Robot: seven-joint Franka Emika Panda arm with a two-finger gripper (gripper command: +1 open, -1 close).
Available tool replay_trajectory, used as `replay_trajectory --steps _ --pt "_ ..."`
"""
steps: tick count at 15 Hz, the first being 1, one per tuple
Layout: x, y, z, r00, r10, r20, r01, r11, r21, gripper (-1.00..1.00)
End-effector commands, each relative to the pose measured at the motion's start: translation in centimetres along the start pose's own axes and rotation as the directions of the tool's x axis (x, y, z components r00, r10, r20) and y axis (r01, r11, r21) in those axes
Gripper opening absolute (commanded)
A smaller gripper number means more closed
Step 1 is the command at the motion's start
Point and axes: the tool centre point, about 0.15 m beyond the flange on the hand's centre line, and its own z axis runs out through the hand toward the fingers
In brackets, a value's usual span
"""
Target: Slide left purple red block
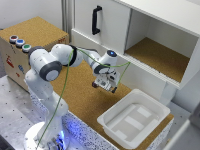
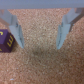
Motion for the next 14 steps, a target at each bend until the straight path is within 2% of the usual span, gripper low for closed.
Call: replay_trajectory --steps 1,4,10,11,14 --pt "2.3 -1.6 2.5 1.000 0.022 -0.012 -0.022 1.000 -0.019 -1.00" --pt "3.0 -3.4 3.1 0.999 0.032 -0.007 -0.032 0.998 -0.048 -1.00" --pt "2.5 -7.0 3.2 0.997 0.075 -0.018 -0.076 0.996 -0.052 -1.00" --pt "1.9 -7.4 3.1 0.995 0.103 -0.018 -0.103 0.995 -0.011 -1.00" --pt "0.7 -9.4 3.7 0.993 0.122 -0.001 -0.122 0.993 -0.005 -1.00"
